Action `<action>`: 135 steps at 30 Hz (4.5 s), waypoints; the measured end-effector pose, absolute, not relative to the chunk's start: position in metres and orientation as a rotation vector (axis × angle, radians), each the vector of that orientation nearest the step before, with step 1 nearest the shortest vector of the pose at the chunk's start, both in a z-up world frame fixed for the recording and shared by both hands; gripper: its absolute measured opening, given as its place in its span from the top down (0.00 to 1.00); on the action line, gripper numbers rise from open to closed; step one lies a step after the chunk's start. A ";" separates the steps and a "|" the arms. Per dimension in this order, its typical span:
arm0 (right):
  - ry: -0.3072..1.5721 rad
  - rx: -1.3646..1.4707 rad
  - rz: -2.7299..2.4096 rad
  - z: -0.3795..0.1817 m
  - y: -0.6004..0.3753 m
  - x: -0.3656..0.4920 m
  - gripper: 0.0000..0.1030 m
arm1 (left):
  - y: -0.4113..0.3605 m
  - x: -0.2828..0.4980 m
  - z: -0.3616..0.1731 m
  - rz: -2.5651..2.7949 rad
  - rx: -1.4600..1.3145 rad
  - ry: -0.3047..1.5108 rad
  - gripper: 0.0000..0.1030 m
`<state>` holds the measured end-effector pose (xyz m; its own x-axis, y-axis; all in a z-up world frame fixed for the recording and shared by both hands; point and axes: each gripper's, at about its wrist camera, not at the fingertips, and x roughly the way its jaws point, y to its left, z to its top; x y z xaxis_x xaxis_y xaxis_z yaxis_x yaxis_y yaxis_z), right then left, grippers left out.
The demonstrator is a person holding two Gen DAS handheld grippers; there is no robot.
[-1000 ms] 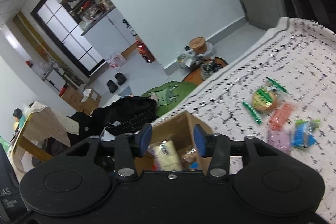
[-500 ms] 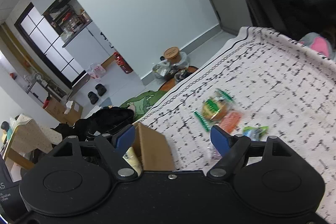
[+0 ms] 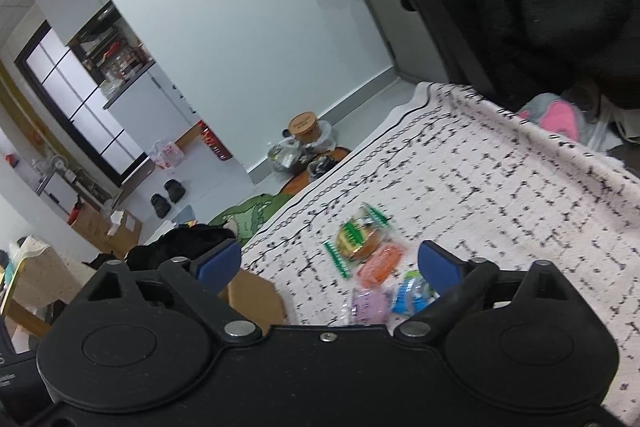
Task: Organize snacks
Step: 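Move both open tools back toward the purple and orange packets, then grasp the purple round packet with the left tool while the right tool grasps the blue-green packet, then carry the purple packet and blue-green packet into the box and release both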
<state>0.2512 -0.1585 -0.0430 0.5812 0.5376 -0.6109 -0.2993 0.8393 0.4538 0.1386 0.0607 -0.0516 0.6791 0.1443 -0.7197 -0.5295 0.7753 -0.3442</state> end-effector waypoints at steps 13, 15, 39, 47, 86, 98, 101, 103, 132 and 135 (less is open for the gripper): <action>0.800 0.329 0.475 -0.041 -0.192 0.270 0.00 | 0.034 0.150 -0.041 0.382 -0.545 0.724 0.00; 0.801 0.323 0.471 -0.041 -0.195 0.274 0.00 | 0.030 0.152 -0.041 0.372 -0.549 0.727 0.00; 0.996 0.424 0.473 -0.102 -0.211 0.324 0.23 | -0.008 0.189 -0.078 0.327 -0.501 0.762 0.21; 1.102 0.472 0.475 -0.125 -0.205 0.334 0.34 | -0.012 0.201 -0.108 0.332 -0.511 0.829 0.45; 1.249 0.484 0.417 -0.174 -0.192 0.345 0.43 | -0.003 0.225 -0.162 0.347 -0.543 0.923 0.69; 1.249 0.420 0.438 -0.180 -0.172 0.343 0.71 | -0.001 0.217 -0.150 0.363 -0.545 0.913 0.69; 1.252 0.412 0.446 -0.178 -0.174 0.343 0.75 | -0.003 0.218 -0.147 0.360 -0.546 0.923 0.69; 1.241 0.414 0.452 -0.173 -0.176 0.343 0.75 | -0.005 0.217 -0.143 0.357 -0.531 0.921 0.69; 0.988 0.413 0.626 -0.094 -0.161 0.288 0.76 | 0.025 0.159 -0.067 0.427 -0.522 0.795 0.69; 0.968 0.404 0.642 -0.087 -0.155 0.280 0.76 | 0.034 0.148 -0.060 0.442 -0.531 0.782 0.69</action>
<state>0.2804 -0.1551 -0.0866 0.4065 0.6642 -0.6274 -0.3201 0.7467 0.5831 0.1482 0.0344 -0.0604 0.6316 0.1765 -0.7549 -0.5558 0.7820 -0.2821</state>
